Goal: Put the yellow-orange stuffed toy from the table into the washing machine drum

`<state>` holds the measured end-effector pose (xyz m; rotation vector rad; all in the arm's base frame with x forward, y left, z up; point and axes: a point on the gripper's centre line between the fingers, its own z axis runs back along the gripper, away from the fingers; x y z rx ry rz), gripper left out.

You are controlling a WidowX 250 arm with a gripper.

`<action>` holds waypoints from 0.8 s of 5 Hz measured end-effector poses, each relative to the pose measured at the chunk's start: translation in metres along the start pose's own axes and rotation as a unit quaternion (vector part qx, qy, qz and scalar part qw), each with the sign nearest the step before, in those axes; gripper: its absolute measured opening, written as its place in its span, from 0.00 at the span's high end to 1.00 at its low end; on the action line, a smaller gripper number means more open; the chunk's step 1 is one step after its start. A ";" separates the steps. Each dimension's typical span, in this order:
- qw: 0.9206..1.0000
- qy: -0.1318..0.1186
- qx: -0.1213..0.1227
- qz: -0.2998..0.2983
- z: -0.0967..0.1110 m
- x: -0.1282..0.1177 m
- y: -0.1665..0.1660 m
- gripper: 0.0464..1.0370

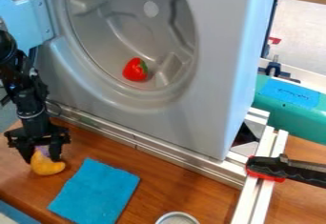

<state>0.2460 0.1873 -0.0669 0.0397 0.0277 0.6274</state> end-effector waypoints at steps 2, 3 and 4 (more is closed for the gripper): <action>0.990 -0.084 -0.012 -0.109 0.073 -0.027 -0.036 0.36; 0.973 -0.161 -0.016 -0.167 0.100 -0.013 -0.062 0.36; 0.953 -0.210 0.011 -0.220 0.117 -0.006 -0.083 0.36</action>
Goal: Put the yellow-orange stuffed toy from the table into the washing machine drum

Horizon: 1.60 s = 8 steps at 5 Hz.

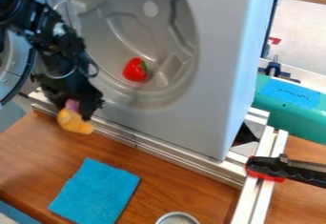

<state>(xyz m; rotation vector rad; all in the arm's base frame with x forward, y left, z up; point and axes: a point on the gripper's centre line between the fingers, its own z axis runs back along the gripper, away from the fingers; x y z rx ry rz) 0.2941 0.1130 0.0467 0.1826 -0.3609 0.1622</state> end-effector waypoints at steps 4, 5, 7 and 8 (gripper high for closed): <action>0.977 -0.169 0.118 -0.060 0.056 0.104 0.001 0.36; 0.980 -0.162 0.109 -0.048 0.036 0.118 0.006 0.36; 0.986 -0.111 0.109 -0.058 -0.010 0.120 0.006 0.28; 0.988 -0.135 0.057 -0.044 -0.014 0.123 0.005 0.05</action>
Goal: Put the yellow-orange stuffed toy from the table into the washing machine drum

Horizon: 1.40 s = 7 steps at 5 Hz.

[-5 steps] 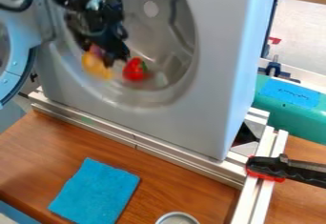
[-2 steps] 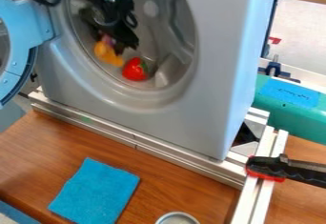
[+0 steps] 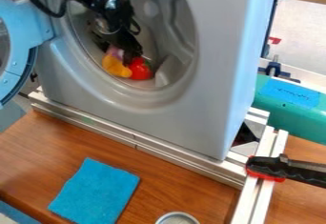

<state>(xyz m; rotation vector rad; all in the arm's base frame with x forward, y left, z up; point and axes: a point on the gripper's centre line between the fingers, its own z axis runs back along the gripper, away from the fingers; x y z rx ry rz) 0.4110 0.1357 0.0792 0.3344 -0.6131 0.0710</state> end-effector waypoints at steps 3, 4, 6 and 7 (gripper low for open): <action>0.989 -0.052 0.030 0.136 0.071 -0.033 0.054 0.04; 0.991 0.025 0.044 0.121 0.090 -0.068 0.058 0.04; 0.963 0.261 -0.075 0.001 0.091 -0.181 0.002 0.04; 0.943 0.306 -0.114 -0.067 0.098 -0.221 -0.036 0.04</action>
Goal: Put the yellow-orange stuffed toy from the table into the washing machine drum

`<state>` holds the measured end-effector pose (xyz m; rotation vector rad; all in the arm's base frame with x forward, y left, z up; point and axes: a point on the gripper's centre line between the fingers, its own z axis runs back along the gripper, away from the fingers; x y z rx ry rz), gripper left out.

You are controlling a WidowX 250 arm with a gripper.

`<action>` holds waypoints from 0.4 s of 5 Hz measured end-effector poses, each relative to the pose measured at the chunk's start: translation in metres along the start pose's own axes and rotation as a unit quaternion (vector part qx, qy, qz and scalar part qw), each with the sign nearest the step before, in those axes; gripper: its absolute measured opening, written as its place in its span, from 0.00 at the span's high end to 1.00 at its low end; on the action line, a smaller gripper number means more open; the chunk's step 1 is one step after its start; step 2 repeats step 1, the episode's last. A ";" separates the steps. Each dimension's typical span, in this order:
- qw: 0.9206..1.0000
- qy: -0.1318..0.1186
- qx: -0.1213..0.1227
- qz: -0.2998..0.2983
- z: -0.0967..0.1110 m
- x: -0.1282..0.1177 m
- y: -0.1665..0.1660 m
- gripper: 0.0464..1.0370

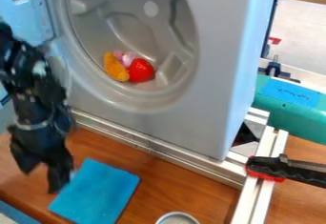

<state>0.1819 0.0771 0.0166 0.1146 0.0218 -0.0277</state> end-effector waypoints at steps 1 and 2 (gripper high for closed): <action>0.999 0.022 0.000 -0.038 -0.014 -0.011 -0.018 0.04; 0.999 0.022 0.000 -0.038 -0.014 -0.011 -0.018 0.04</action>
